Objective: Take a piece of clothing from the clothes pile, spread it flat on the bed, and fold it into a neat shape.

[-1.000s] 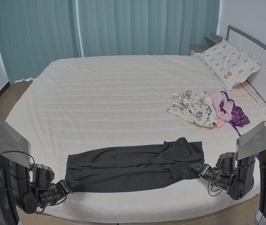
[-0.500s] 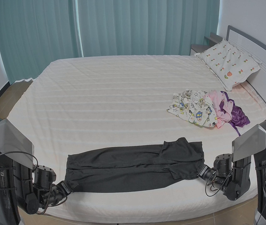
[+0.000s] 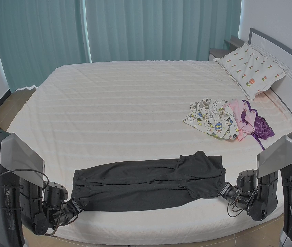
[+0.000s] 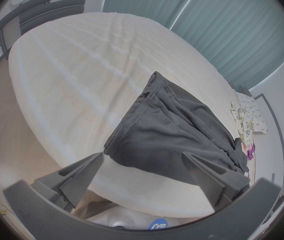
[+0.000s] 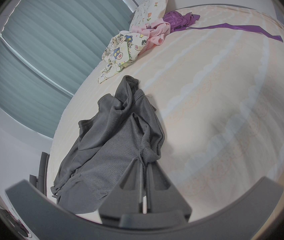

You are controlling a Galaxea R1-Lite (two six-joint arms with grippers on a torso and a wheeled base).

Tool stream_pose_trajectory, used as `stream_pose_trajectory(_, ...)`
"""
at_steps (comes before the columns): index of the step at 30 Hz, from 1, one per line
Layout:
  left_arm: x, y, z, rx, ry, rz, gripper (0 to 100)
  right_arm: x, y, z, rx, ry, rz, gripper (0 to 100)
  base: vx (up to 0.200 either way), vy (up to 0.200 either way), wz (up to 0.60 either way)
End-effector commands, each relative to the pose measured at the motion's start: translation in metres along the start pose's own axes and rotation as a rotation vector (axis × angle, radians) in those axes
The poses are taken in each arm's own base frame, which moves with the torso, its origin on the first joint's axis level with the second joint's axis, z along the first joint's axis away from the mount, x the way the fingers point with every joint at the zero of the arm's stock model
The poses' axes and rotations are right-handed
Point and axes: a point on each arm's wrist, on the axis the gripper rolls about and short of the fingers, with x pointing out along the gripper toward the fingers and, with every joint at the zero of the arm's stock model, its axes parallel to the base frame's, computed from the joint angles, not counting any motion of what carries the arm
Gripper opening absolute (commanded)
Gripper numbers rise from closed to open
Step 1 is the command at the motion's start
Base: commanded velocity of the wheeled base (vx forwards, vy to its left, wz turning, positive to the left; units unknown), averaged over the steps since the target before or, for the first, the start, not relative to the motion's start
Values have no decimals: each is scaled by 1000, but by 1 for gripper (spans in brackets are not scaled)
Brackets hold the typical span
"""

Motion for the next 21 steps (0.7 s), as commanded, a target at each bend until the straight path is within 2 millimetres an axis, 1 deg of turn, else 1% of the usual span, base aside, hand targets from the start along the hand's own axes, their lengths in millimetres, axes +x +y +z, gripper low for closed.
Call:
stream_pose_trajectory(1,8,-2,0,12,-12,8,0,-1,1,1,3,-6,8,0,0,0,0)
stream_pose_trajectory(5,13,2,-3,33,-34,58,0,-3,0,1,2,-2,3,0,0,0,0)
stream_pose_trajectory(9,14,5,-4,40,-40,87,0,-6,-2,0,-1,6,-6,0,0,0,0)
stream_pose_trajectory(17,2,11,-2,70,-37,111,0,-28,-1,3,-5,41,10,0,0,0,0)
stream_pose_trajectory(21,2,15,1,66,-44,124,0,-34,-2,7,-21,37,8,0,0,0,0)
